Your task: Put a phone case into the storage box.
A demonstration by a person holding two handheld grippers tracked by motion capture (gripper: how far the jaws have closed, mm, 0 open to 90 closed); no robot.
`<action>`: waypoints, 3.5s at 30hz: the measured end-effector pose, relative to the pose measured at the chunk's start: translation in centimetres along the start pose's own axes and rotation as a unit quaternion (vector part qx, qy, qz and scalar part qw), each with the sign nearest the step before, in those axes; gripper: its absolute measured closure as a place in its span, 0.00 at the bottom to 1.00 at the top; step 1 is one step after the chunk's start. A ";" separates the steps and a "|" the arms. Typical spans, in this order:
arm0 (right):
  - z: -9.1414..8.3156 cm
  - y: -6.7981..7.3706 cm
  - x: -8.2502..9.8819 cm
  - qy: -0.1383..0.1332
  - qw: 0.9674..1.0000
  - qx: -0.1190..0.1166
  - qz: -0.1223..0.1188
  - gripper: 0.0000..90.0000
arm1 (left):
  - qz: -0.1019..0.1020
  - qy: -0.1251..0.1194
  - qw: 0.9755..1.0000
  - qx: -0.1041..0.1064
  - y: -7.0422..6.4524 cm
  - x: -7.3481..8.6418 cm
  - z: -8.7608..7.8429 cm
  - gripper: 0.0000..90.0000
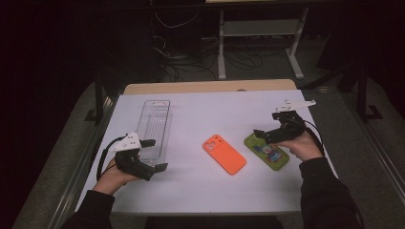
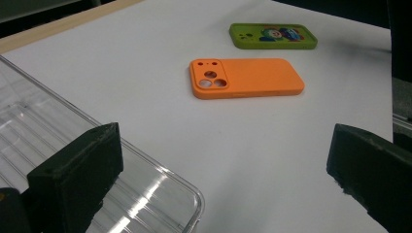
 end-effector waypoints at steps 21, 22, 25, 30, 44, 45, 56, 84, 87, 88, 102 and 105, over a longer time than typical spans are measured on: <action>0.4 -1.5 -0.4 0.019 0.999 0.030 0.023 0.00 | -0.009 -0.004 1.000 0.003 -0.1 0.0 -0.1 0.00; 0.4 -1.6 -0.3 0.019 0.999 0.033 0.020 0.00 | -0.008 -0.003 1.000 0.003 0.0 0.0 -0.1 0.00; 0.5 -1.7 0.1 0.031 0.999 0.033 0.023 0.00 | -0.003 0.001 1.000 0.001 0.1 0.1 0.0 0.00; 0.7 -1.9 0.8 0.045 0.998 0.032 0.029 0.00 | -0.007 -0.001 1.000 0.003 0.0 0.0 0.0 0.00; 1.8 -1.6 2.4 0.088 0.995 0.026 0.033 0.00 | -0.009 -0.003 1.000 0.004 0.0 0.1 0.0 0.00; 1.9 -1.6 2.5 0.090 0.995 0.026 0.034 0.00 | -0.009 -0.004 1.000 0.004 0.0 0.2 0.1 0.00; 2.2 -1.7 3.8 0.114 0.992 0.030 0.041 0.00 | -0.008 -0.002 1.000 0.003 0.0 0.2 0.0 0.00; 4.0 -1.1 6.8 0.171 0.984 0.022 0.043 0.00 | 0.000 0.005 1.000 0.004 -0.1 0.3 0.1 0.00; 4.4 -1.0 7.1 0.185 0.982 0.023 0.036 0.00 | 0.002 0.006 1.000 0.003 -0.1 0.3 0.0 0.00; 4.5 -1.0 7.1 0.188 0.981 0.024 0.034 0.00 | 0.003 0.007 1.000 0.002 0.0 0.3 0.0 0.00; 5.3 -0.8 8.1 0.231 0.972 0.022 0.027 0.03 | 0.003 0.007 1.000 0.003 0.0 0.3 0.0 0.00; 5.4 -0.8 8.2 0.234 0.972 0.018 0.023 0.05 | 0.001 0.006 1.000 0.004 -0.1 0.3 0.0 0.00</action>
Point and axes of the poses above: each handheld gripper's, and its own axes: z roughly forward along the jaws, x roughly out of its underside, y roughly to its left, the point moved 6 cm from there along z, roughly forward along the jaws, and after that the axes turned 15 degrees about y, right-handed, at the moved point
